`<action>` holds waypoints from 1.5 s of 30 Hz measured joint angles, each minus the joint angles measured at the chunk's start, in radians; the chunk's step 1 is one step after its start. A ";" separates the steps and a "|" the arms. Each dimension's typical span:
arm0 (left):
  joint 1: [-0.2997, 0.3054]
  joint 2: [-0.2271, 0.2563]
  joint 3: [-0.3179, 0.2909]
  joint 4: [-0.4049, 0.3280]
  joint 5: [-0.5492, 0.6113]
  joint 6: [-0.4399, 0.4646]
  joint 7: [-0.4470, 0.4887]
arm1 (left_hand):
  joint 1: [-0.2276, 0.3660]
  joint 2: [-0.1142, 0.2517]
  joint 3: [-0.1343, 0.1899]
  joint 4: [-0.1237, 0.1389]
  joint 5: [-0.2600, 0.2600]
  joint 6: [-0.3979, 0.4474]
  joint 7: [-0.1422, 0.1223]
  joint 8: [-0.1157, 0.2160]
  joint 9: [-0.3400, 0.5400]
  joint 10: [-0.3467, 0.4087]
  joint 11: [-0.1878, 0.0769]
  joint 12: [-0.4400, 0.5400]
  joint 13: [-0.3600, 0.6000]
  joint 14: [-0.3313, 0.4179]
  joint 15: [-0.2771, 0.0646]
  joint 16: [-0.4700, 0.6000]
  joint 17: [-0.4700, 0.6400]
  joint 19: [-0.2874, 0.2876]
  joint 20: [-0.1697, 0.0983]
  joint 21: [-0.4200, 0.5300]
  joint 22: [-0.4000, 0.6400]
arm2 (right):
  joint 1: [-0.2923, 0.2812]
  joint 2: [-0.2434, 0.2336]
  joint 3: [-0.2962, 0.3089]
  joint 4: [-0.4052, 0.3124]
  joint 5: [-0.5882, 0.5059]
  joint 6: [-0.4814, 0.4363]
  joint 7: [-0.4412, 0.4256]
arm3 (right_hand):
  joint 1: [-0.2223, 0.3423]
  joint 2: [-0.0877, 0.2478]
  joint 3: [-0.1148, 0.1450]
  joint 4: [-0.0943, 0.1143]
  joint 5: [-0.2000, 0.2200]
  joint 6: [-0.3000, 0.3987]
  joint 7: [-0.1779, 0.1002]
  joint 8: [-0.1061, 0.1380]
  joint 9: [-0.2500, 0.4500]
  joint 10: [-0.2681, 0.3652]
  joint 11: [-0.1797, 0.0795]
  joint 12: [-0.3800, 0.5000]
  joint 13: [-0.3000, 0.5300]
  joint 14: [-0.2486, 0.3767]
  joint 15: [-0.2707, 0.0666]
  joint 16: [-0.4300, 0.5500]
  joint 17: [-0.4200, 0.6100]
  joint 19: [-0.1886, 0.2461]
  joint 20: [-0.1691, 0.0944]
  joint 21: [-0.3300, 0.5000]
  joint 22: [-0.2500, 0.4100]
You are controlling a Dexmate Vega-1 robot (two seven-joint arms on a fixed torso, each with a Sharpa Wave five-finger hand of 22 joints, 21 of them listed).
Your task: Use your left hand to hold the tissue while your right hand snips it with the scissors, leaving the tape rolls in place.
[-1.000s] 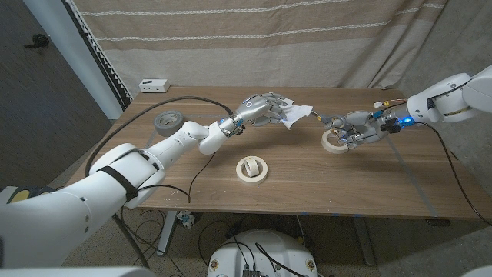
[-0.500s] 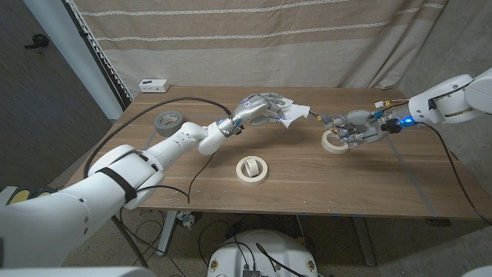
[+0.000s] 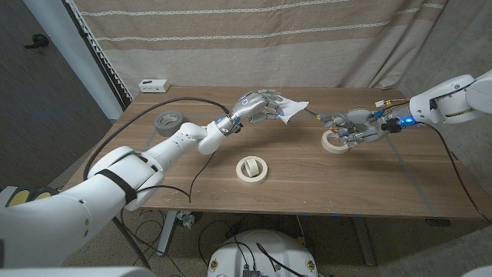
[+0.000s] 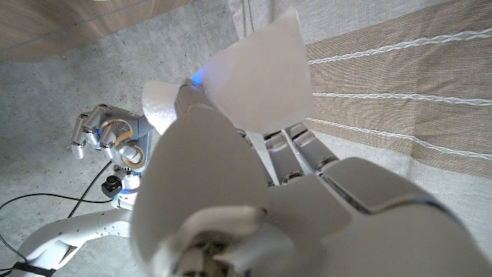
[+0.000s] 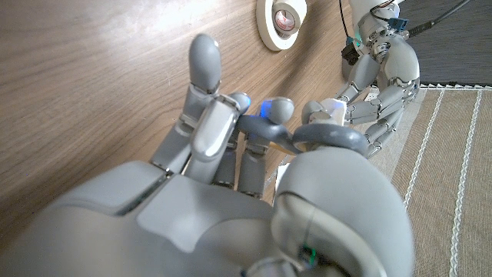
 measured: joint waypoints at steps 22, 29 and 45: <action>0.041 -0.012 -0.084 -0.015 0.000 0.009 0.000 | -0.004 -0.004 0.004 0.004 -0.024 0.004 -0.004 0.000 0.000 0.017 -0.002 -0.004 -0.012 0.033 -0.003 0.000 0.003 0.009 -0.002 0.000 0.000 | -0.026 -0.003 0.013 0.001 -0.037 0.087 0.040 | -0.043 -0.004 0.015 -0.015 -0.018 0.018 -0.004 0.000 0.028 0.011 0.000 0.012 0.000 0.016 -0.016 -0.012 -0.007 -0.024 0.010 0.120 0.071; 0.041 -0.020 -0.085 -0.015 0.005 0.015 0.000 | -0.003 -0.003 0.004 0.004 -0.059 0.012 -0.011 -0.003 0.000 0.036 0.000 -0.006 -0.024 0.059 -0.013 0.000 0.003 0.021 -0.003 0.000 -0.002 | -0.088 -0.016 0.057 0.000 -0.054 0.159 0.050 | -0.043 -0.004 0.024 -0.024 -0.034 0.023 -0.009 0.000 0.029 0.013 0.001 0.015 0.001 0.023 -0.016 -0.004 -0.004 -0.024 0.011 0.155 0.075; 0.023 -0.019 -0.037 -0.012 0.018 0.047 0.000 | 0.012 -0.006 0.004 0.004 -0.105 0.040 -0.015 -0.021 0.000 0.070 0.002 -0.008 -0.036 0.086 -0.021 0.000 0.003 0.032 -0.003 -0.009 -0.002 | -0.152 -0.007 0.100 -0.003 -0.091 0.237 0.052 | -0.059 -0.004 0.043 -0.042 -0.067 0.037 -0.013 0.000 0.030 0.034 -0.002 0.015 0.001 0.044 -0.021 0.000 -0.007 -0.016 0.007 0.221 0.085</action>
